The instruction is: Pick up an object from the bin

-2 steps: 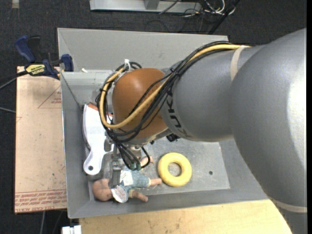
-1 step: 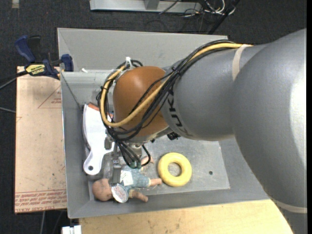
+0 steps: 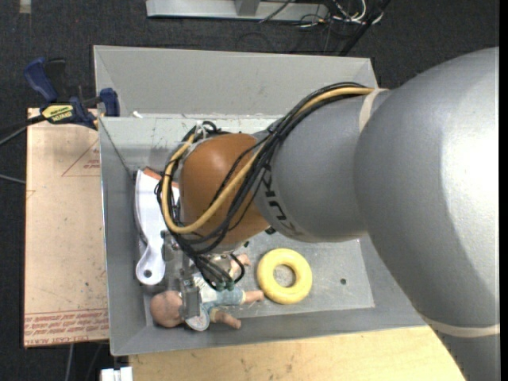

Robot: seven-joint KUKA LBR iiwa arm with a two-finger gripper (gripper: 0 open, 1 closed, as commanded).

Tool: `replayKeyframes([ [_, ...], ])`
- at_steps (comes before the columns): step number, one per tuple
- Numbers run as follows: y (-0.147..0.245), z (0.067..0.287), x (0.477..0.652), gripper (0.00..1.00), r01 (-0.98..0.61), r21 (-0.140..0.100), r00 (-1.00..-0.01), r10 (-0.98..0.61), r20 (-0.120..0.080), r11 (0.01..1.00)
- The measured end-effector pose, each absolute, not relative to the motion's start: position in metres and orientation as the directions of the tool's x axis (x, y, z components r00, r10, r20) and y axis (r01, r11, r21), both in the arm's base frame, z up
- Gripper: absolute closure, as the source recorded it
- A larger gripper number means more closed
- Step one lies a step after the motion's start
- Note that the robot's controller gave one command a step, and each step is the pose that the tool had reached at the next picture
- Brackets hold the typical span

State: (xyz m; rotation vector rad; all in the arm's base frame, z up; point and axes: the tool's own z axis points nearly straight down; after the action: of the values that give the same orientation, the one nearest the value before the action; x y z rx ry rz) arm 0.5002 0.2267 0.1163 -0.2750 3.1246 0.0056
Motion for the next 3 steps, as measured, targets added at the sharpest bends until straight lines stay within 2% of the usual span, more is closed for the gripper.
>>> replayKeyframes([
  [1, 0.228, 0.088, 0.486, 0.0, -0.304, 0.003, -0.953, -0.304, 0.004, 0.953],
  [2, 0.246, 0.114, 0.481, 0.0, -0.343, 0.004, -0.939, -0.343, -0.01, 0.939],
  [3, 0.175, 0.081, 0.526, 0.0, -0.282, 0.006, -0.959, -0.282, -0.002, 0.959],
])
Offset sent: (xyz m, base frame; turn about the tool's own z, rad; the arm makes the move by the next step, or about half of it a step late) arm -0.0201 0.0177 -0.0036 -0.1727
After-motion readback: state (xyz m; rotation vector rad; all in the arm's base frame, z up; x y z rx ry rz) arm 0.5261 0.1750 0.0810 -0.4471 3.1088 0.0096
